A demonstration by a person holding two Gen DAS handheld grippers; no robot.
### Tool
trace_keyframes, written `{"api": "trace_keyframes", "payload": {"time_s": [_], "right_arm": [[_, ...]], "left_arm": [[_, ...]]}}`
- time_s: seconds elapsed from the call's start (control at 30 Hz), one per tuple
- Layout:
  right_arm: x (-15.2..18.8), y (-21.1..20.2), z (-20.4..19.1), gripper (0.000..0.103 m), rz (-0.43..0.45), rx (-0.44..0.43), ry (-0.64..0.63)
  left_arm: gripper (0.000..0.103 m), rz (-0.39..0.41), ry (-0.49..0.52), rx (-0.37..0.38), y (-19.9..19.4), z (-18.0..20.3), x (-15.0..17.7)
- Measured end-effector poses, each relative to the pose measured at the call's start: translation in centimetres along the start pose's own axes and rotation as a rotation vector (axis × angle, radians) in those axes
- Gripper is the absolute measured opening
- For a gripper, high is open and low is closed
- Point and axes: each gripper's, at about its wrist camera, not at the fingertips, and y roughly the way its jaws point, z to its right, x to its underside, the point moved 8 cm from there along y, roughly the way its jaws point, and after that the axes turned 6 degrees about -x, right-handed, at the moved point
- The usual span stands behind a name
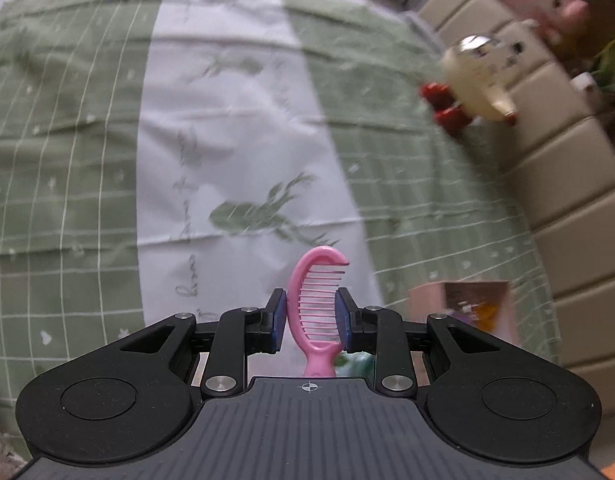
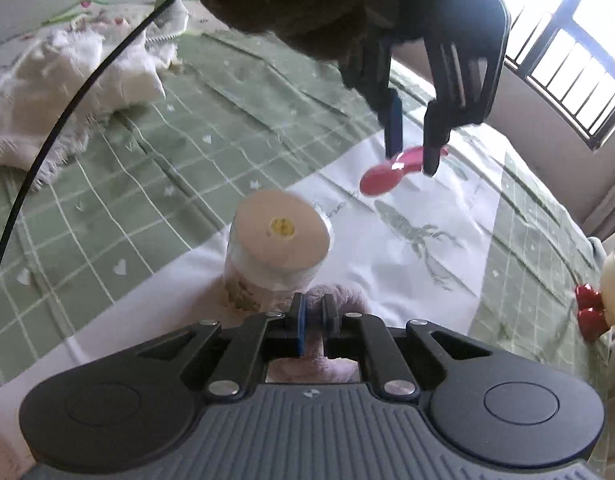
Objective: Organize soft objects
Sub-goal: 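Lift the scrunchie and comb and carry both toward the pink box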
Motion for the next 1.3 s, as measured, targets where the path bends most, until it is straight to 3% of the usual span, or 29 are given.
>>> {"api": "trace_keyframes", "payload": {"time_s": [0.07, 0.1, 0.13, 0.23, 0.4, 0.57, 0.63, 0.67, 0.7, 0.9, 1.07, 1.3], "right_arm": [[0.5, -0.4, 0.7, 0.030, 0.006, 0.005, 0.059], [1.0, -0.5, 0.9, 0.050, 0.010, 0.012, 0.094], [1.6, -0.6, 0.8, 0.058, 0.025, 0.016, 0.129], [2.9, 0.4, 0.0, 0.058, 0.010, 0.002, 0.181], [3.9, 3.2, -2.6, 0.058, -0.028, 0.052, 0.076], [4.1, 7.0, -3.2, 0.057, -0.084, 0.078, 0.044], [4.6, 8.2, -3.2, 0.043, -0.126, 0.055, 0.050], [4.8, 8.5, -3.3, 0.017, -0.146, 0.036, 0.057], [4.8, 8.2, -3.4, 0.014, -0.146, 0.021, 0.068], [0.9, -0.7, 0.3, 0.013, 0.052, 0.088, 0.097], [-2.2, -10.3, 6.7, 0.014, 0.222, 0.222, 0.077], [1.5, -19.5, 16.5, 0.014, 0.264, 0.367, 0.151]], "left_arm": [[0.030, 0.028, -0.008, 0.021, -1.6, 0.2, 0.5], [0.030, 0.035, -0.008, 0.025, -2.2, 0.0, 1.0], [0.030, 0.036, -0.006, 0.020, -2.5, -0.4, 1.7], [0.030, 0.018, -0.032, -0.004, -2.0, -2.4, 3.4], [0.030, 0.030, -0.096, -0.006, -0.4, -5.5, 4.1], [0.030, 0.029, -0.108, 0.012, 0.6, -6.0, 4.2], [0.030, 0.018, -0.100, 0.006, 0.9, -5.8, 4.5], [0.030, 0.015, -0.094, 0.002, 0.9, -5.7, 4.6], [0.030, 0.015, -0.088, -0.004, 0.8, -5.6, 4.6], [0.030, 0.116, -0.067, -0.011, -2.7, -2.3, 1.6], [0.030, 0.201, 0.056, 0.021, -5.5, 6.7, -0.7], [0.030, 0.215, 0.255, 0.094, -4.8, 20.4, 0.8]]}}
